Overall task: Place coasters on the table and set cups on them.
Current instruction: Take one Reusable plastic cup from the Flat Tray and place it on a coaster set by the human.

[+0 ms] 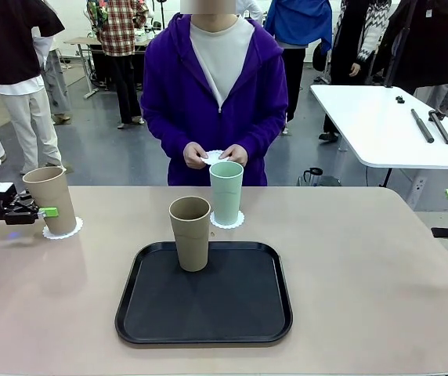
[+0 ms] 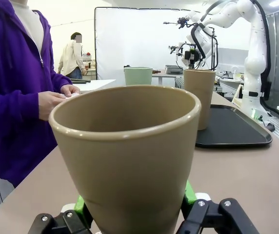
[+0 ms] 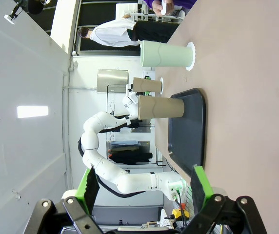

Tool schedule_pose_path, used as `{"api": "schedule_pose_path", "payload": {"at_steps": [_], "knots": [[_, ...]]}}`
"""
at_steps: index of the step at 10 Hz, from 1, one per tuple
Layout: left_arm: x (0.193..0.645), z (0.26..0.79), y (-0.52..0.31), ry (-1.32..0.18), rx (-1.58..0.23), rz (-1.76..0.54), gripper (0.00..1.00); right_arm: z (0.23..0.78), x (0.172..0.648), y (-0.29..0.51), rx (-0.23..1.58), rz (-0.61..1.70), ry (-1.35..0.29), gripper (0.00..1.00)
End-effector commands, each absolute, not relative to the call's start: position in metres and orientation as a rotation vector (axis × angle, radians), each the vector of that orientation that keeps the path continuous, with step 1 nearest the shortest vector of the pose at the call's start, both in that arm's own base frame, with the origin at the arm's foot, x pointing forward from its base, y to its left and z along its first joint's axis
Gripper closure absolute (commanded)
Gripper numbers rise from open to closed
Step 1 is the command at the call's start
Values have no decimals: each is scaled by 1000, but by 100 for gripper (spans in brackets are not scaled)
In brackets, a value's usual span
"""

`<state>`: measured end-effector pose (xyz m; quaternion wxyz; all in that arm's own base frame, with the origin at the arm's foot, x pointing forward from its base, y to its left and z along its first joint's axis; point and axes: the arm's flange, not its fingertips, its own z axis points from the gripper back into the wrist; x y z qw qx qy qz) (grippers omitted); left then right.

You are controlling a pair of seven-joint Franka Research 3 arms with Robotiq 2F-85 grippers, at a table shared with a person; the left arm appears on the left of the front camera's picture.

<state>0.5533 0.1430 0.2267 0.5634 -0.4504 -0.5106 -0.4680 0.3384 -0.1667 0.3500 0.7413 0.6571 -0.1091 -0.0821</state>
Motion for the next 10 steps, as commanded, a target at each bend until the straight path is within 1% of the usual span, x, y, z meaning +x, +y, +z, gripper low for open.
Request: {"api": "schedule_pose_path", "payload": {"at_steps": [1,3,4,10], "knots": [[557,228,144,-1199,-1055,-1136,15,351,335,-167,1441,-166,-234,0],[557,227,144,-1182,-1044,-1152,15,351,335,-167,1441,-166,-234,0],[557,227,145,-1174,-1037,-1158,0,351,335,-167,1441,-166,-234,0],[556,230,147,-1143,-1020,-1184,0,351,335,-167,1441,-166,-234,0]]}}
